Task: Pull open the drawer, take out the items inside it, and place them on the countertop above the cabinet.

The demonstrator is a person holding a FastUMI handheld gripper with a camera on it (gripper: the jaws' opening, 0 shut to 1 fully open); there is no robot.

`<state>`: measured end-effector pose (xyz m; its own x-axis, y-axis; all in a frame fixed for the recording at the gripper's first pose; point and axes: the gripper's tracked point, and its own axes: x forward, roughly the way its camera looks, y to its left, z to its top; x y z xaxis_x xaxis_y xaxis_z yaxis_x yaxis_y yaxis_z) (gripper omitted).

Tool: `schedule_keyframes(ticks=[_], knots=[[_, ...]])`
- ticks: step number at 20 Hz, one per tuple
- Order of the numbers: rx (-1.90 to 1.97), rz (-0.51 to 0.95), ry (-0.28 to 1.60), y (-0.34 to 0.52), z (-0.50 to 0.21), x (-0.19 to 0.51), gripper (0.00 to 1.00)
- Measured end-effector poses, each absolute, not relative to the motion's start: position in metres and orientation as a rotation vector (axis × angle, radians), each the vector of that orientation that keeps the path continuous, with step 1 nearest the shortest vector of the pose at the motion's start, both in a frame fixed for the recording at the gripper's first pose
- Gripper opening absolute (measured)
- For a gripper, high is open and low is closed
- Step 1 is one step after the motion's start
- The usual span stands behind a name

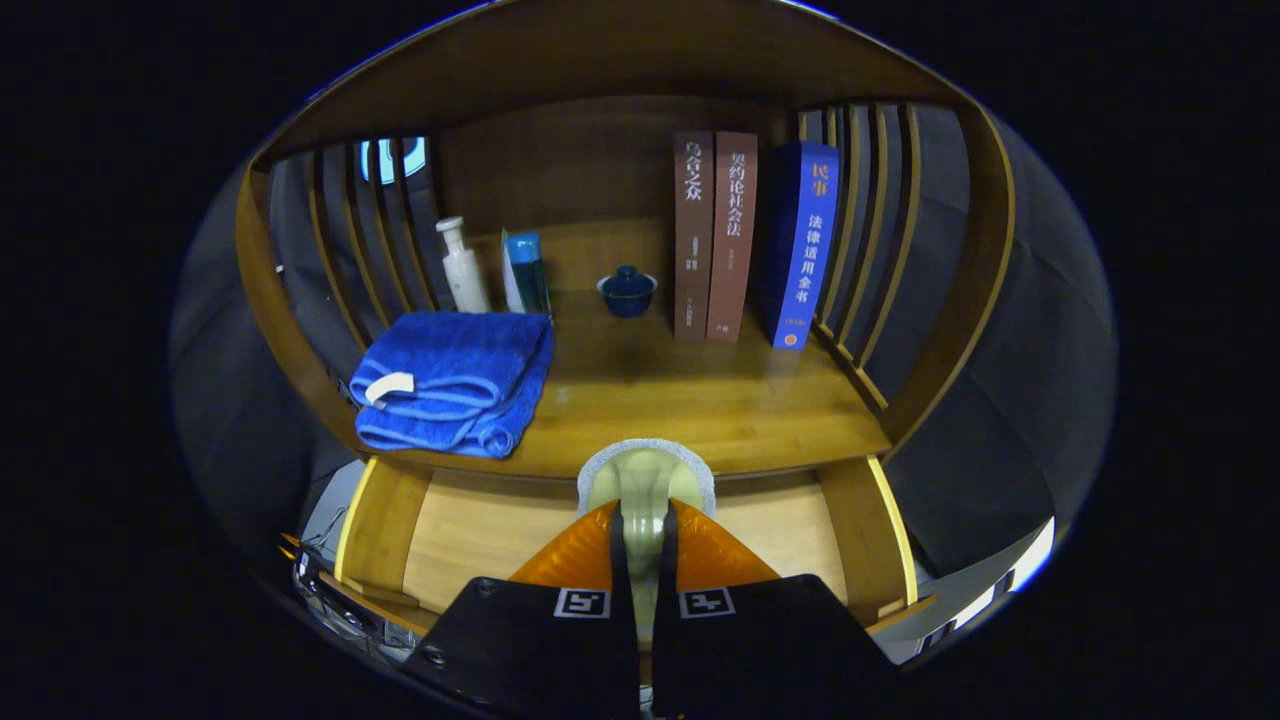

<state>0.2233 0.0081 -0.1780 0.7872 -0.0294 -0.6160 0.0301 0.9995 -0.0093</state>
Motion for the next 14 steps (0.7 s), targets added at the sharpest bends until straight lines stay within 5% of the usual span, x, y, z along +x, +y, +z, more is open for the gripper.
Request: schedule_keyframes(ticks=[14], knots=[[-0.034, -0.020, 0.707, 0.014, -0.206, 0.329, 0.10]])
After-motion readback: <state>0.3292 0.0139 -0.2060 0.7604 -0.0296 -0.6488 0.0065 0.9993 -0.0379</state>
